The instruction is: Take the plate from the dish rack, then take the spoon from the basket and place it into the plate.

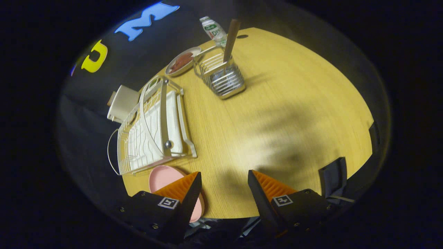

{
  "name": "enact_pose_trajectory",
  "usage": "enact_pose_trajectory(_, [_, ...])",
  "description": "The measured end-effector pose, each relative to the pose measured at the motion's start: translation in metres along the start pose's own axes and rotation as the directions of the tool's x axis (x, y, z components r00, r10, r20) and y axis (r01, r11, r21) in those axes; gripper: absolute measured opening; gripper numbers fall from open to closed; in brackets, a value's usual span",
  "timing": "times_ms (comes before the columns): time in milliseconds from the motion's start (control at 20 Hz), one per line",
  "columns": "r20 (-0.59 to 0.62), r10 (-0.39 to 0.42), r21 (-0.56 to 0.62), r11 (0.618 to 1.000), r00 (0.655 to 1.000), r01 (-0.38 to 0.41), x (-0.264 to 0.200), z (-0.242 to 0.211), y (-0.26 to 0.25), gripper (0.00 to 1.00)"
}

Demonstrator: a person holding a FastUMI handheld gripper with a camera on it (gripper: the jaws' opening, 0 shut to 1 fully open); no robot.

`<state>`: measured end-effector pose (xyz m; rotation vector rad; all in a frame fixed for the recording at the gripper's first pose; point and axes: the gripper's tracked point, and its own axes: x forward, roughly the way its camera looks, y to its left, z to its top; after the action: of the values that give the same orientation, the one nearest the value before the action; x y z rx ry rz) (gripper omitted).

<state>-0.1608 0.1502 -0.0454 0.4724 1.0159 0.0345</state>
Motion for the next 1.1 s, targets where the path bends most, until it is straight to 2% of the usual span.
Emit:
enact_pose_trajectory(150, [0.167, -0.021, 0.065, 0.998, 0.986, 0.01, -0.012, 0.06, -0.004, 0.83])
enact_pose_trajectory(400, [0.385, -0.067, 0.154, 0.988, 0.921, 0.008, -0.008, 0.14, -0.001, 0.83])
enact_pose_trajectory(550, [0.437, -0.088, 0.175, 0.984, 0.895, 0.011, -0.003, 0.167, -0.006, 0.83])
enact_pose_trajectory(900, [0.445, -0.047, 0.236, 0.969, 0.894, -0.067, 0.024, 0.197, 0.009, 0.77])
enact_pose_trajectory(1000, [0.455, -0.05, 0.25, 0.965, 0.889, -0.074, 0.027, 0.204, 0.007, 0.39])
enact_pose_trajectory(1100, [0.451, -0.038, 0.247, 0.965, 0.892, -0.083, 0.029, 0.205, 0.013, 0.23])
